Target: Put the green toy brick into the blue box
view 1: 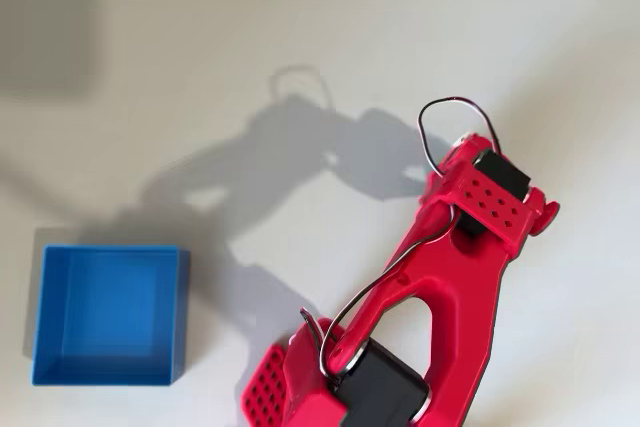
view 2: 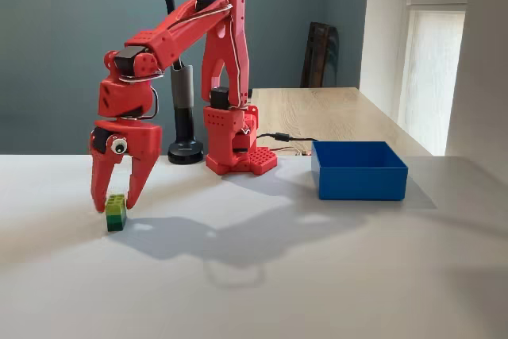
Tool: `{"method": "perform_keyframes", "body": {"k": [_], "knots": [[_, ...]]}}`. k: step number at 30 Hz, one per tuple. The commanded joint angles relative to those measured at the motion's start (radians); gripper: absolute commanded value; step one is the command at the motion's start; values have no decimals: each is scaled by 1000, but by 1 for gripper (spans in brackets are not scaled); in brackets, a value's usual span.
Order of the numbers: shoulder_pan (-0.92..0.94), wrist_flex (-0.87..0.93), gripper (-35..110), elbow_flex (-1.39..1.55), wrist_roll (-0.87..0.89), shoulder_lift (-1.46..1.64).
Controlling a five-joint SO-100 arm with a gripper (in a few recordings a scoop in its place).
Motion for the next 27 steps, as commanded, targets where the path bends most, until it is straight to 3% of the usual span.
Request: {"method": "perform_keyframes", "body": {"k": [1,12,17,27], "knots": [[8,-17,5,5,20,31],[-38,-35,0,-11,0,32],[-117,61,0,-84,-35,35],[-453,207,0,-318,-149,51]]}}
